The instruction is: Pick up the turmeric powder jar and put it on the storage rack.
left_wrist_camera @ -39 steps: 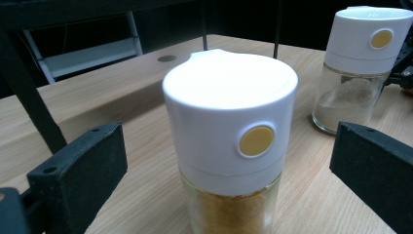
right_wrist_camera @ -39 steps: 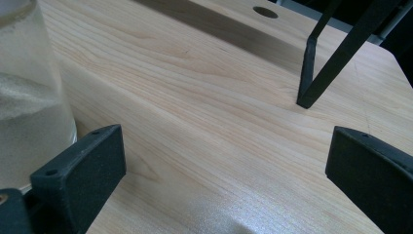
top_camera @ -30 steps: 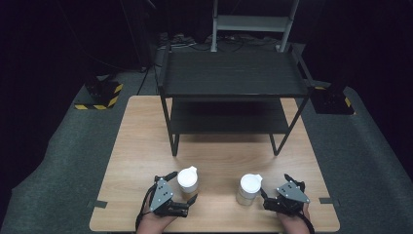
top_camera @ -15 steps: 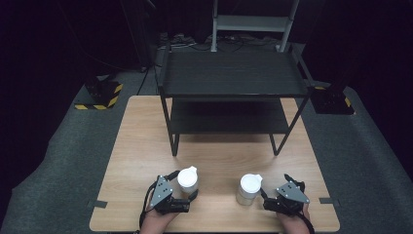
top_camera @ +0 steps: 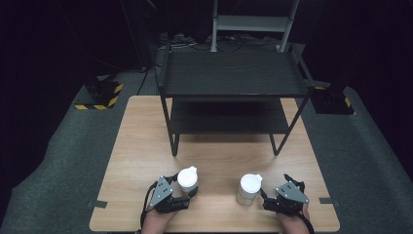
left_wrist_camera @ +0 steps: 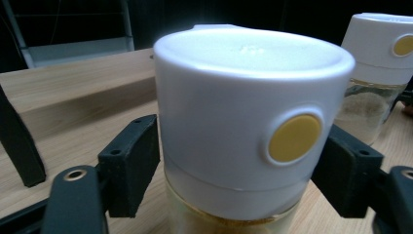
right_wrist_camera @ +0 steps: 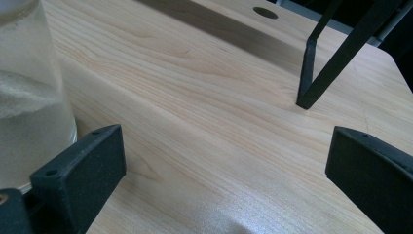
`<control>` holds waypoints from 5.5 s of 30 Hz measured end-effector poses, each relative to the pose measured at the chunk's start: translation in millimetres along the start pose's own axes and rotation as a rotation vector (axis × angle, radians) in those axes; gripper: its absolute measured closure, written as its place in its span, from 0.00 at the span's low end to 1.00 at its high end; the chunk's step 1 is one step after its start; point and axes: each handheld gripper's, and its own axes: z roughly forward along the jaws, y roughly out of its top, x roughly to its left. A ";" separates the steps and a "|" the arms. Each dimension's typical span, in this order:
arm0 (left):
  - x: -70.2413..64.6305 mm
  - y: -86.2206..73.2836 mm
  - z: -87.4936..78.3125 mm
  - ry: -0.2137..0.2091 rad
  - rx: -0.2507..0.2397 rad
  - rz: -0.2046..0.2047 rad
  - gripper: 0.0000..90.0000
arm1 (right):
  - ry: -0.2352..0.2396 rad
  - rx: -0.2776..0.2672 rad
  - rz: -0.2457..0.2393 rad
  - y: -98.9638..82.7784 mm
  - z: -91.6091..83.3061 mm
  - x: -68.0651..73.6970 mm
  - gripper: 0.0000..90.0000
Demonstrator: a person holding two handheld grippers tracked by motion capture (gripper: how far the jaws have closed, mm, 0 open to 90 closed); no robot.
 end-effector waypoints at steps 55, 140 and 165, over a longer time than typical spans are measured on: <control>-7.0 72.3 -29.4 0.034 -0.097 0.054 0.34 | 0.008 -0.003 0.011 -0.6 -0.3 -2.5 0.01; 34.3 277.8 2.0 0.096 -0.263 0.095 0.33 | 0.012 -0.019 0.028 -3.8 -1.8 -4.7 0.01; 38.9 301.4 46.8 0.170 -0.263 0.093 0.33 | 0.016 -0.024 0.028 -4.6 -2.3 -5.3 0.01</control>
